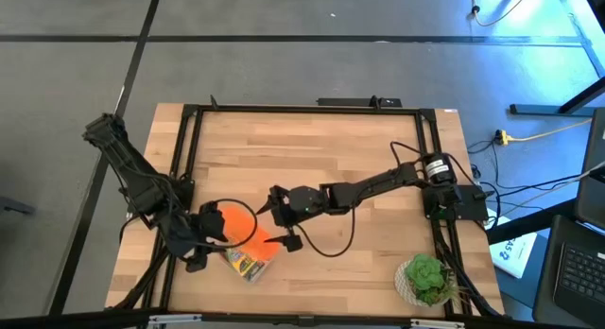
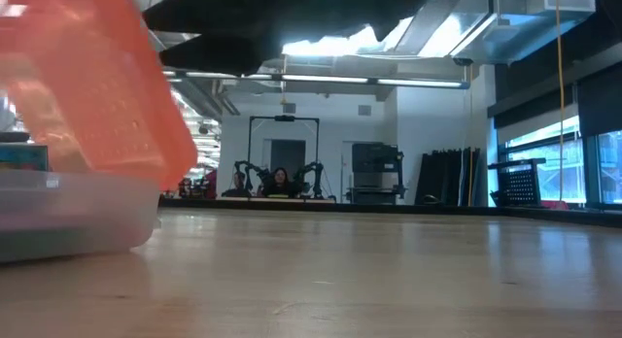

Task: Pack school essentials
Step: Close the orange supply box

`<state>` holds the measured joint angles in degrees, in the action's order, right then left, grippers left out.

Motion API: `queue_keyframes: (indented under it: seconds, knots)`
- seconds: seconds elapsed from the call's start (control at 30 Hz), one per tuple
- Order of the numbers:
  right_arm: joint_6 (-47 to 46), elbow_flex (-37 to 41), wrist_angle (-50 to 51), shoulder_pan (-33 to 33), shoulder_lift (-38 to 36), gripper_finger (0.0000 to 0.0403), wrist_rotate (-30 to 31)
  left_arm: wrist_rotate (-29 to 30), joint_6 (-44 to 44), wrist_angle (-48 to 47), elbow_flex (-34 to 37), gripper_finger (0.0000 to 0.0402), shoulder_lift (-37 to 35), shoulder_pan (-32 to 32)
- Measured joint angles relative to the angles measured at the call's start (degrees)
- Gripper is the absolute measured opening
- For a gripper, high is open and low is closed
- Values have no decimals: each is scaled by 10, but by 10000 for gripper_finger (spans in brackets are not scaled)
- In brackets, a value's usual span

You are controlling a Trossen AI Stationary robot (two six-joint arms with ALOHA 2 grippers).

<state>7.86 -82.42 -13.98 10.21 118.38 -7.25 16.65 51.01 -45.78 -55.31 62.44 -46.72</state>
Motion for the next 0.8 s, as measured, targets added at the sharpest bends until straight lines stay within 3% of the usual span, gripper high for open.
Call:
queue_keyframes:
  seconds: [0.47,0.8]
  knots:
    - [-32,-3,16,13,13,399,47,38,16,0,6,124,3,0]
    - [-53,-2,36,13,11,399,48,3,60,3,54,124,78,0]
